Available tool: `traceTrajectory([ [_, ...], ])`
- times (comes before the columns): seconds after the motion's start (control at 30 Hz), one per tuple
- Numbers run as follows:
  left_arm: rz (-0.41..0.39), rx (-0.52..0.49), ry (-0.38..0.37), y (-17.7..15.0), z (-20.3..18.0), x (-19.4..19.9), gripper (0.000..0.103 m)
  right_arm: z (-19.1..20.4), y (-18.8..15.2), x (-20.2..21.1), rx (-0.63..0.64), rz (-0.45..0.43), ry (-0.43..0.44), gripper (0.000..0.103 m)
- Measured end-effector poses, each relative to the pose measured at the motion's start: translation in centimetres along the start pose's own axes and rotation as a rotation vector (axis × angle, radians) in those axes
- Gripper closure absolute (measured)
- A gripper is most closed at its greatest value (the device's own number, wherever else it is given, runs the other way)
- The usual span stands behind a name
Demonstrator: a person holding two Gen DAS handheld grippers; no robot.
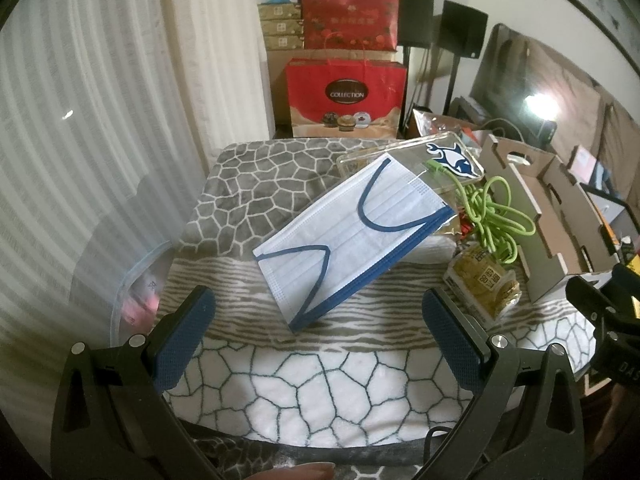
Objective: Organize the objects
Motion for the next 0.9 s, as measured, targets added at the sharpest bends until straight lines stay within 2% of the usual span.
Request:
traceTrajectory([
  [0.9,-0.003,-0.012,0.018,0.3,1.5,-1.3,0.000,0.2,0.6,-0.2,0.003,-0.002,0.001,0.000],
])
Point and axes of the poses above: each gripper's, at about its wrist camera, not at the fingertips, and x roughly against the way its jaws point, z to its left, y to its top, the point moved 7 cm from there along -x, roughly the way its jaws point, and after that the axes turned 4 degrees about x, right-handed, at the moved point
